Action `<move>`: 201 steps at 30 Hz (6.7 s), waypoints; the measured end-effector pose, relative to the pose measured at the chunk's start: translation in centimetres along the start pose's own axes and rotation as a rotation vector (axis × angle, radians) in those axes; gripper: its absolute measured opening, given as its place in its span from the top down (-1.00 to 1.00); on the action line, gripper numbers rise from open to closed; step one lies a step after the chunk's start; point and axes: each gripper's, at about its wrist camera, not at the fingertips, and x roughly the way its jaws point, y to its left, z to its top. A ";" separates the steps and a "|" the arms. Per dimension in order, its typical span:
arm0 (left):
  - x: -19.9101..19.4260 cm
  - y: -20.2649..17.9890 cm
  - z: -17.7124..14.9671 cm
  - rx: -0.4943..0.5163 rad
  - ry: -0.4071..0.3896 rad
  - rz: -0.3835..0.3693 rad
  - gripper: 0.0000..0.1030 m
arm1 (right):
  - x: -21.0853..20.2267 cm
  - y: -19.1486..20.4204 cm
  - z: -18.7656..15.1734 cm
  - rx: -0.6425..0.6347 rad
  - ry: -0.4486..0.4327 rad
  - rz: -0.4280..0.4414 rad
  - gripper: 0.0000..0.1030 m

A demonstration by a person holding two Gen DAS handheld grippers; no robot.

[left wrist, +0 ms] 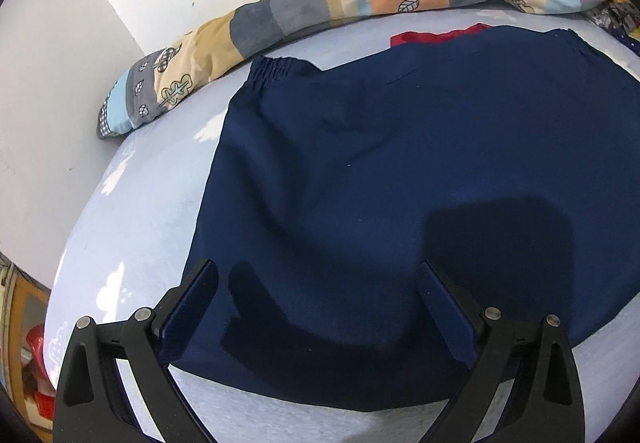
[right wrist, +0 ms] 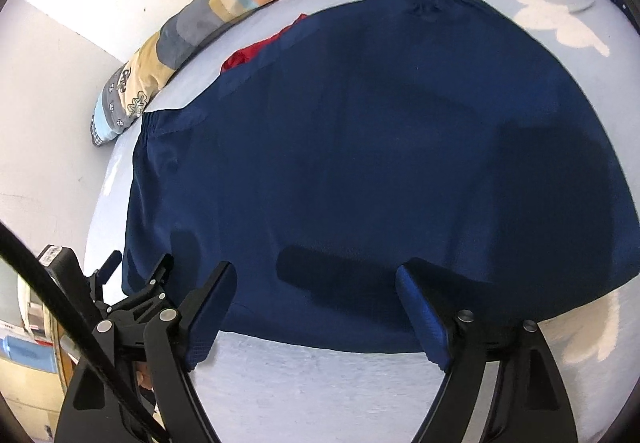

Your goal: Fold large clothes

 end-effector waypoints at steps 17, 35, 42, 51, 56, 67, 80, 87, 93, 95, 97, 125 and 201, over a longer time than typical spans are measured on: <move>-3.3 -1.1 1.0 0.035 -0.126 0.012 -0.93 | -1.3 -1.6 0.4 0.046 -0.035 -0.009 -0.67; -2.9 -1.2 0.9 0.058 -0.133 0.039 -0.93 | -1.5 -3.2 1.2 0.074 -0.055 -0.065 -0.67; -2.2 -0.6 0.9 0.030 -0.099 0.030 -0.93 | -1.7 -2.6 1.3 0.045 -0.073 -0.066 -0.67; 2.8 5.7 -1.1 -0.278 0.163 -0.084 -0.98 | -1.3 -4.1 1.7 0.104 -0.052 -0.048 -0.67; 1.4 8.7 -1.0 -0.416 0.086 -0.131 -0.98 | -3.1 -4.1 1.9 0.111 -0.094 -0.023 -0.68; 2.3 9.4 -1.9 -0.455 0.154 -0.119 -0.99 | -3.1 -6.3 1.9 0.226 -0.076 0.027 -0.73; 1.4 5.9 -1.2 -0.266 0.097 -0.049 -0.99 | -0.6 -2.0 0.2 0.057 0.023 0.034 -0.73; 0.9 4.9 -0.8 -0.214 0.074 -0.048 -0.99 | -1.4 -1.1 0.2 0.013 -0.012 0.016 -0.73; 1.9 5.0 -1.2 -0.217 0.119 -0.058 -0.99 | -1.1 -1.9 0.4 0.060 0.010 0.044 -0.73; 1.8 5.4 -1.3 -0.234 0.114 -0.054 -0.99 | -2.2 -2.3 1.0 0.075 -0.033 0.046 -0.73; 1.9 5.7 -1.3 -0.253 0.114 -0.058 -0.99 | -2.8 -2.9 1.3 0.093 -0.057 0.031 -0.73; 0.4 6.6 -0.8 -0.335 0.084 -0.169 -0.99 | -8.4 -8.6 -0.3 0.273 -0.133 0.138 -0.81; -1.7 -8.3 -0.7 -0.069 -0.018 -0.462 -1.00 | 0.0 -15.6 -2.0 0.491 -0.363 0.403 0.44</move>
